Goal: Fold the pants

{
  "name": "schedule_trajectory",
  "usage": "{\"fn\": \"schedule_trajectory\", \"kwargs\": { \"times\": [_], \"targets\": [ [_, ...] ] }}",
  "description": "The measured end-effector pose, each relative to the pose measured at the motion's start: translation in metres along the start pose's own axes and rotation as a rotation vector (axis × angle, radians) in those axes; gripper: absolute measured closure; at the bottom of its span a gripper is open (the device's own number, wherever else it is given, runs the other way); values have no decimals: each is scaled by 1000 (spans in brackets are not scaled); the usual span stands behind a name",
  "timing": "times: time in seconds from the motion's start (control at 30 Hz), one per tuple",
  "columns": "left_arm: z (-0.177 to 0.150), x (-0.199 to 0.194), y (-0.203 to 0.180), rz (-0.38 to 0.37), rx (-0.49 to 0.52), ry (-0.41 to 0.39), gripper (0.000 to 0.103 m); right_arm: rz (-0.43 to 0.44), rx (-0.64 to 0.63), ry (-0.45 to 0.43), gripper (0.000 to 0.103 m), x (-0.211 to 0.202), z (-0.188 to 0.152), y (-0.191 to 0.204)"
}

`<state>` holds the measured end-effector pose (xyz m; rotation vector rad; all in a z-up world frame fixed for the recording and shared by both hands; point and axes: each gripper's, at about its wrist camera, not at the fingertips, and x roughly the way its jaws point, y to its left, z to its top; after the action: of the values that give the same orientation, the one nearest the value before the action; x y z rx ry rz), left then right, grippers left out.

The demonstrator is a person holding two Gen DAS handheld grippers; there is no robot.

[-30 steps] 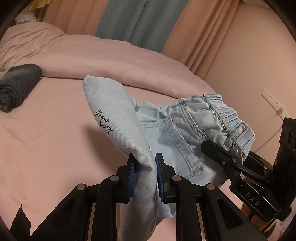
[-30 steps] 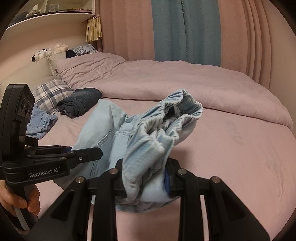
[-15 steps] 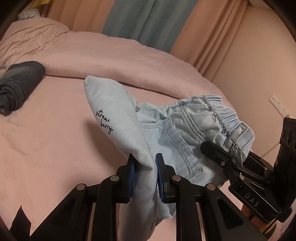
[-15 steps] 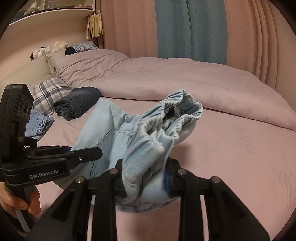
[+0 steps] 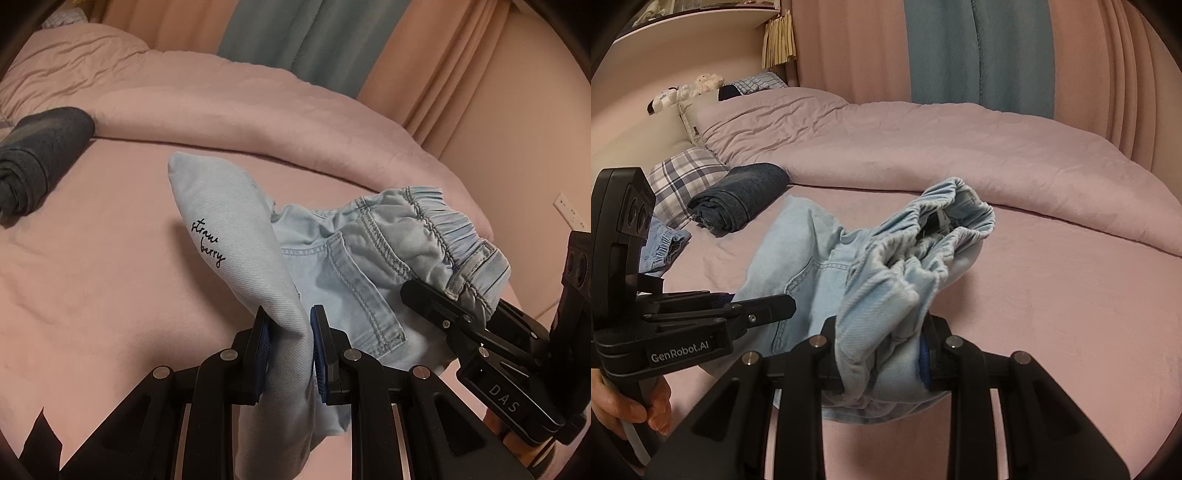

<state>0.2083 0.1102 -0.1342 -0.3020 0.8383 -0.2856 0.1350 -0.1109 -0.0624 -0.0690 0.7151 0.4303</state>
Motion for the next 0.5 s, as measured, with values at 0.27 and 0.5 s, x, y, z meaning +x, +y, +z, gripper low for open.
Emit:
{"fn": "schedule_trajectory", "kwargs": {
  "times": [0.27, 0.5],
  "targets": [
    [2, 10, 8, 19, -16, 16, 84, 8, -7, 32, 76, 19, 0, 1],
    [2, 9, 4, 25, -20, 17, 84, 16, -15, 42, 76, 33, 5, 4]
  ]
}}
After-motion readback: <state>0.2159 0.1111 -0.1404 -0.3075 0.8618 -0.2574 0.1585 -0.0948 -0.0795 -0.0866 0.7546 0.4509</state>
